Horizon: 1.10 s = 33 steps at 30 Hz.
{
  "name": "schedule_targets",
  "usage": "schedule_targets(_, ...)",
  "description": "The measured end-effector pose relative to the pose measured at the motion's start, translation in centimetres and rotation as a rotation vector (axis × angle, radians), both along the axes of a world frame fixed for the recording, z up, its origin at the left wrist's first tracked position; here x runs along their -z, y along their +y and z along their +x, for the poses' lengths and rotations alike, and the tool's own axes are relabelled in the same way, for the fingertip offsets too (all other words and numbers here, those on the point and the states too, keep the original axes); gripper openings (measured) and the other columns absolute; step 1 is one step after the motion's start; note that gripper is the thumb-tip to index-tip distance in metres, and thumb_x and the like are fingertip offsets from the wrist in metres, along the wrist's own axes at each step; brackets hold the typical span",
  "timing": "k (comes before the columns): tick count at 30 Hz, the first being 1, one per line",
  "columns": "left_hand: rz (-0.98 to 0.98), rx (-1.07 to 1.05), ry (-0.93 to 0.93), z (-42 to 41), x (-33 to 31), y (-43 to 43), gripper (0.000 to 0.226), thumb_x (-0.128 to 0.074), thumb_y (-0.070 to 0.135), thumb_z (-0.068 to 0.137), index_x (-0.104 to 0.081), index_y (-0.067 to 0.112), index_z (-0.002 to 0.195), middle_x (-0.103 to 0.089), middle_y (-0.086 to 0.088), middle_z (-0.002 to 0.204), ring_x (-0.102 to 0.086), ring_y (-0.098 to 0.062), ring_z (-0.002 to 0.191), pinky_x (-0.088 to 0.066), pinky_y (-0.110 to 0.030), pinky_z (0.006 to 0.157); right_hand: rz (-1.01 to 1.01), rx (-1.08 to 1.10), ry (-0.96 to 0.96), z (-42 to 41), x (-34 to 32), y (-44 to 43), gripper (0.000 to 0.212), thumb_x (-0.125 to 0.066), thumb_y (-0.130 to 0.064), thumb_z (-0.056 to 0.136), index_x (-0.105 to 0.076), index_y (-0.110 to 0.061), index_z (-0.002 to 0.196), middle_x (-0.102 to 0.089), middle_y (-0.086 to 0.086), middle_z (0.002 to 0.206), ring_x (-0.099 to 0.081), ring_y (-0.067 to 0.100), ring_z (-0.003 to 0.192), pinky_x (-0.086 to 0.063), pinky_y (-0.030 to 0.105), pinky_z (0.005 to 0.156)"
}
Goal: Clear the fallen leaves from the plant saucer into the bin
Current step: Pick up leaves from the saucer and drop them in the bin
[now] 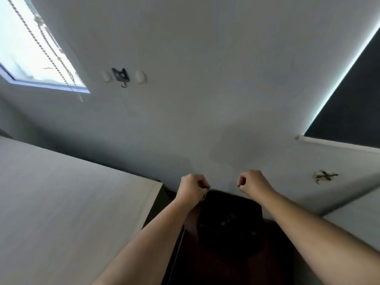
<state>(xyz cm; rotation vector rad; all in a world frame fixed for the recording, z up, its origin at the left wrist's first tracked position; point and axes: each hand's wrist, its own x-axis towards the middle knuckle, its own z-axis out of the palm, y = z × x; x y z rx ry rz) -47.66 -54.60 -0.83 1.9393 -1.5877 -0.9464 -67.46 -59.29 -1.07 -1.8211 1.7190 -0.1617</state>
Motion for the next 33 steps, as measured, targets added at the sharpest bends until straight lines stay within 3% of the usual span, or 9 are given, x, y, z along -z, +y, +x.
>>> schedule_targets(4, 0.139, 0.114, -0.036, -3.1, 5.1, -2.0, 0.026, -0.070, 0.001, 0.074, -0.062, 0.022, 0.060, -0.066, -0.002, 0.068, -0.058, -0.007, 0.058, -0.039, -0.002, 0.051, 0.119, 0.132, -0.001, -3.8, 5.2, 0.6, 0.035, -0.059, 0.001, 0.073, -0.051, -0.027, 0.053, -0.063, 0.003, 0.074, -0.063, 0.022, 0.075, -0.042, 0.024, 0.064)
schedule_targets(7, 0.268, 0.199, -0.082, -3.5, 9.9, -2.6, 0.016, -0.070, 0.001, 0.074, -0.070, 0.016, 0.068, -0.063, 0.003, 0.067, -0.057, -0.005, 0.061, -0.038, -0.001, 0.053, 0.200, 0.163, 0.001, -5.1, 9.7, 1.7, 0.037, -0.061, 0.001, 0.072, -0.048, -0.028, 0.053, -0.058, -0.003, 0.068, -0.058, 0.017, 0.069, -0.041, 0.022, 0.064)
schedule_targets(12, 0.446, 0.289, -0.140, -2.4, 17.4, -3.6, 0.012, -0.070, 0.004, 0.077, -0.071, 0.014, 0.071, -0.061, 0.009, 0.065, -0.054, 0.000, 0.060, -0.044, -0.014, 0.064, 0.320, 0.252, 0.009, -5.6, 16.6, 2.7, 0.037, -0.057, 0.003, 0.074, -0.051, -0.028, 0.055, -0.050, -0.012, 0.064, -0.056, 0.015, 0.071, -0.043, 0.024, 0.064)
schedule_targets(15, 0.493, 0.301, -0.144, -2.1, 21.1, -5.1, 0.018, -0.072, 0.005, 0.077, -0.067, 0.018, 0.067, -0.056, 0.016, 0.061, -0.053, 0.002, 0.060, -0.042, -0.010, 0.060, 0.388, 0.285, -0.001, -5.0, 20.3, 1.6, 0.032, -0.056, 0.003, 0.078, -0.055, -0.024, 0.061, -0.055, -0.004, 0.072, -0.060, 0.019, 0.074, -0.051, 0.029, 0.065)
schedule_targets(19, 0.474, 0.234, -0.123, -2.3, 24.2, -7.1, 0.010, -0.071, 0.007, 0.080, -0.069, 0.016, 0.077, -0.061, 0.009, 0.070, -0.061, -0.009, 0.073, -0.044, -0.019, 0.070, 0.370, 0.334, -0.033, -4.4, 23.3, -0.9, 0.018, -0.060, 0.002, 0.081, -0.069, -0.013, 0.081, -0.066, 0.010, 0.094, -0.064, 0.027, 0.088, -0.055, 0.035, 0.081)
schedule_targets(20, 0.483, 0.228, -0.107, -2.5, 24.5, -7.5, 0.008, -0.071, 0.008, 0.081, -0.070, 0.014, 0.087, -0.064, 0.007, 0.079, -0.063, -0.012, 0.081, -0.046, -0.020, 0.073, 0.381, 0.327, -0.043, -4.2, 23.7, -1.4, 0.018, -0.061, 0.001, 0.082, -0.070, -0.009, 0.093, -0.066, 0.013, 0.104, -0.064, 0.028, 0.096, -0.053, 0.036, 0.088)
schedule_targets(22, 0.523, 0.267, -0.088, -2.9, 24.9, -8.2, 0.031, -0.071, 0.013, 0.082, -0.064, 0.014, 0.112, -0.063, 0.003, 0.103, -0.063, -0.016, 0.099, -0.051, -0.026, 0.085, 0.412, 0.288, -0.032, -4.1, 24.1, -1.9, 0.029, -0.062, -0.002, 0.084, -0.065, -0.005, 0.113, -0.063, 0.015, 0.121, -0.062, 0.029, 0.109, -0.049, 0.037, 0.099)
schedule_targets(25, 0.529, 0.322, -0.129, -3.0, 23.9, -8.5, 0.046, -0.069, 0.016, 0.084, -0.054, 0.020, 0.127, -0.059, -0.003, 0.127, -0.060, -0.021, 0.111, -0.054, -0.035, 0.091, 0.412, 0.263, -0.011, -4.3, 23.1, -1.9, 0.032, -0.061, -0.005, 0.085, -0.063, -0.008, 0.117, -0.062, 0.014, 0.124, -0.061, 0.027, 0.111, -0.049, 0.036, 0.100)
schedule_targets(33, 0.403, 0.276, -0.213, -1.1, 15.3, -8.3, 0.039, -0.067, 0.018, 0.082, -0.058, 0.016, 0.119, -0.064, -0.010, 0.119, -0.060, -0.026, 0.108, -0.049, -0.031, 0.090, 0.296, 0.133, 0.013, -3.4, 14.7, -3.6, 0.020, -0.063, -0.012, 0.085, -0.069, -0.014, 0.104, -0.068, 0.005, 0.113, -0.063, 0.022, 0.103, -0.051, 0.033, 0.093)
